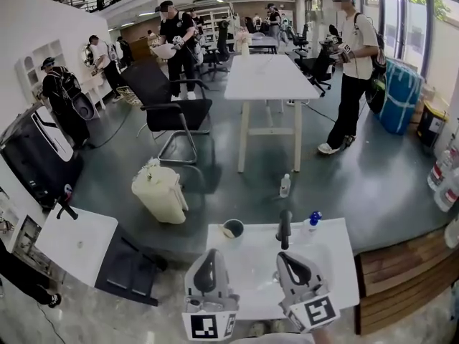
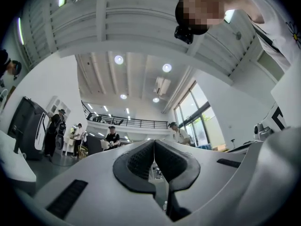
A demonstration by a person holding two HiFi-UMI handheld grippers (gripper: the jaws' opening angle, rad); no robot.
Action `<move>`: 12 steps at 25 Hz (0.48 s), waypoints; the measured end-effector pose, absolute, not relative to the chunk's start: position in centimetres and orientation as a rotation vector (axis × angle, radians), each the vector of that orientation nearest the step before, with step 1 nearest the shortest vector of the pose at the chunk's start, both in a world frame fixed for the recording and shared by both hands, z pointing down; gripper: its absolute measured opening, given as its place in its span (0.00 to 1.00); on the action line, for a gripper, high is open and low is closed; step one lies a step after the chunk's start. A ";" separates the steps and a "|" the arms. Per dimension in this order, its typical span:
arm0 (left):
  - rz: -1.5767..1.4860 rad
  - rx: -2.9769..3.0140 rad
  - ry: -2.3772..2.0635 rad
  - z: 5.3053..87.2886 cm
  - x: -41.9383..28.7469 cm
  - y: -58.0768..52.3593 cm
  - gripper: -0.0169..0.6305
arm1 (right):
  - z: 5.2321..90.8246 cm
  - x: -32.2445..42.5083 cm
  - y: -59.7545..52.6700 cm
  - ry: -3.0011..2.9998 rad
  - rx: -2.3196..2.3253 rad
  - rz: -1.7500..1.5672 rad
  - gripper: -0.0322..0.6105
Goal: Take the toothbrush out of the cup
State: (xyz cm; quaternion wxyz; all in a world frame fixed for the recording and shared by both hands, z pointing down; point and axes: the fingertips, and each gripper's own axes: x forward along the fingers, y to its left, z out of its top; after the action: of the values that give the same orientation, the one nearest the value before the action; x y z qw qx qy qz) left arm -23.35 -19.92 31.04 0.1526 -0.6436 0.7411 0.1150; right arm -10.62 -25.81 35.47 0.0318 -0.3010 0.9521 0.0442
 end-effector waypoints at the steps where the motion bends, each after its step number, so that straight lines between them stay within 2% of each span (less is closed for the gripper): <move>1: 0.333 -1.841 2.132 31.0 -23.4 -20.0 0.05 | 35.5 -10.6 -26.0 2.935 -0.930 0.127 0.07; 8: 0.326 -1.867 2.148 31.5 -23.7 -20.5 0.08 | 36.2 -10.7 -26.5 2.939 -0.940 0.099 0.07; 10: 0.336 -1.870 2.173 31.5 -23.9 -20.8 0.22 | 36.2 -10.6 -26.6 2.933 -0.943 0.106 0.07; 12: 0.343 -1.884 2.209 32.0 -24.1 -21.3 0.29 | 36.1 -10.5 -26.5 2.929 -0.939 0.112 0.07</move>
State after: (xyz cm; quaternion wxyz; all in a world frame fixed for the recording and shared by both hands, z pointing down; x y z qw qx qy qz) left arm -24.06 -21.29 32.04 0.1089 -0.6405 0.7512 0.1167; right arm -10.52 -26.46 36.13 0.0320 -0.3050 0.9511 0.0365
